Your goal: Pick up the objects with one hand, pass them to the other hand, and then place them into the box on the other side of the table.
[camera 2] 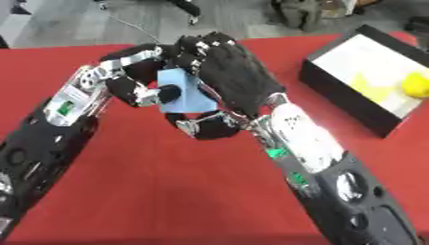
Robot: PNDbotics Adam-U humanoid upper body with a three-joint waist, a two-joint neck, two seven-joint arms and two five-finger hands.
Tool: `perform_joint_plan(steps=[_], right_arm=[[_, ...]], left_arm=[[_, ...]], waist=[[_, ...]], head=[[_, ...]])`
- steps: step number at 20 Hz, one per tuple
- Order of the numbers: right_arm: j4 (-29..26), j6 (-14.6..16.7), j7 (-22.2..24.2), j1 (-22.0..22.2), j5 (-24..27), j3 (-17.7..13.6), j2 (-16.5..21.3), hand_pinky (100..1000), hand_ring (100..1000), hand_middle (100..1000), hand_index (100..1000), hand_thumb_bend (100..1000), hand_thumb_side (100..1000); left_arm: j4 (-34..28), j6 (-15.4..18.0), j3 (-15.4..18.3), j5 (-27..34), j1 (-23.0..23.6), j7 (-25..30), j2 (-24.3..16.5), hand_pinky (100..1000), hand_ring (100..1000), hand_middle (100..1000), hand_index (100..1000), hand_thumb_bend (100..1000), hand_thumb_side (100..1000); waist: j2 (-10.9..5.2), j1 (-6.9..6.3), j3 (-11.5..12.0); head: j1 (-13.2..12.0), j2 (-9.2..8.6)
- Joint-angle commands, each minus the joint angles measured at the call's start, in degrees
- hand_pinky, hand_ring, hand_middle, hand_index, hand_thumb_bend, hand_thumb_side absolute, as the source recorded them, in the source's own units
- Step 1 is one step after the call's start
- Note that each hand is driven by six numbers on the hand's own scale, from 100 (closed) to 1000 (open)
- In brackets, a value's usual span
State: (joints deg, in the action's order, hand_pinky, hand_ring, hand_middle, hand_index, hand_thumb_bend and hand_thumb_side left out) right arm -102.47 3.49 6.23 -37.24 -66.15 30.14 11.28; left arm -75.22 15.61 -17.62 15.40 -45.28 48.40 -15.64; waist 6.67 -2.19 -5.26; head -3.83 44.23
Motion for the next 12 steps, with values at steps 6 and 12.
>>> perform_joint_plan(steps=[6, 12], right_arm=[[1.38, -1.18, -4.09, 0.16, -3.37, -1.97, 1.94, 765, 479, 434, 277, 100, 120], [0.36, -1.81, -7.24, 0.35, -4.48, -2.27, 2.18, 755, 482, 444, 274, 100, 124]], left_arm=[[-5.9, -1.15, 6.11, 4.49, 0.85, 3.57, -0.85, 722, 486, 481, 717, 236, 698], [-6.44, -6.18, 11.77, 5.44, 2.47, 3.57, -0.48, 734, 506, 501, 743, 384, 813]], waist=[[-0.82, 0.16, 0.07], [-0.81, 0.26, 0.23]], head=[[4.14, -0.11], [7.01, -0.12]])
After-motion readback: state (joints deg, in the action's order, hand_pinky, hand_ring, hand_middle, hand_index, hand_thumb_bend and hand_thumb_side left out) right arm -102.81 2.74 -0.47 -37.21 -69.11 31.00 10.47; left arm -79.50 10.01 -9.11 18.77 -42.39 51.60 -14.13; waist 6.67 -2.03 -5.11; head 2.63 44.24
